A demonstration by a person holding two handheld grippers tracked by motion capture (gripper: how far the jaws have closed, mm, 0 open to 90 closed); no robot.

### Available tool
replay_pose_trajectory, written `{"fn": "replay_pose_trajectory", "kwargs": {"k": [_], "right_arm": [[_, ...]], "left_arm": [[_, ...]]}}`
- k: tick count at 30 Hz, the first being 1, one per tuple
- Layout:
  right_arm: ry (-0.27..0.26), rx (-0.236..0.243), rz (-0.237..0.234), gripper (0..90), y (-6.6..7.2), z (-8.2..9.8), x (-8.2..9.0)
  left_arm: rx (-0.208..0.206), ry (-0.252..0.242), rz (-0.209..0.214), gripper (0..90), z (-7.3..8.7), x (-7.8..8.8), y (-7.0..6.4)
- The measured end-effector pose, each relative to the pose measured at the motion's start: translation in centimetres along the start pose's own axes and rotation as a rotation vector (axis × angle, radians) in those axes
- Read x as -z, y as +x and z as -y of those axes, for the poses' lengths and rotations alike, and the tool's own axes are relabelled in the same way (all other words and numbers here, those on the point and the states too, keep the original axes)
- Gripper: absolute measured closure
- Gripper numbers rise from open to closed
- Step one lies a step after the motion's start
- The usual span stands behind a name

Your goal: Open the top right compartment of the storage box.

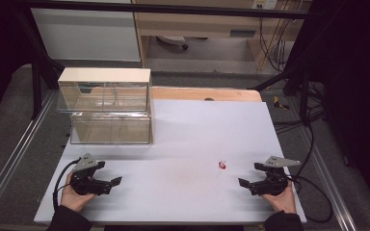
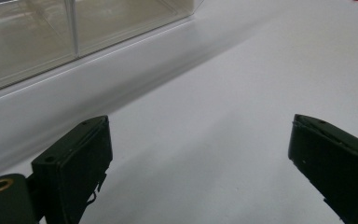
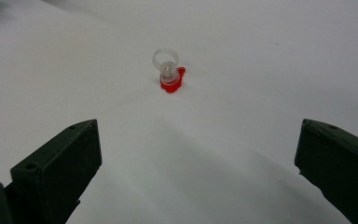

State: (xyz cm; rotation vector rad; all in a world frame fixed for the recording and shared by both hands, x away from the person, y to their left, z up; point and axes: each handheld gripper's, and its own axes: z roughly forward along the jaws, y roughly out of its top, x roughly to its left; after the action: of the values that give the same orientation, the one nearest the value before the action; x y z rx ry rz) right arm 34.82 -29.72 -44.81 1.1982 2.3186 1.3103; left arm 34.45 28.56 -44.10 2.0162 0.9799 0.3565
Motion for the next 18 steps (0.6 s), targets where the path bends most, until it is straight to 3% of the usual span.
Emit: {"fn": "replay_pose_trajectory", "kwargs": {"k": [18], "right_arm": [[0.003, 0.002, -0.008, 0.9, 0.16, -0.04, -0.11]], "left_arm": [[0.000, -0.024, 0.008, 6.0, -0.68, 0.79, -0.57]]}}
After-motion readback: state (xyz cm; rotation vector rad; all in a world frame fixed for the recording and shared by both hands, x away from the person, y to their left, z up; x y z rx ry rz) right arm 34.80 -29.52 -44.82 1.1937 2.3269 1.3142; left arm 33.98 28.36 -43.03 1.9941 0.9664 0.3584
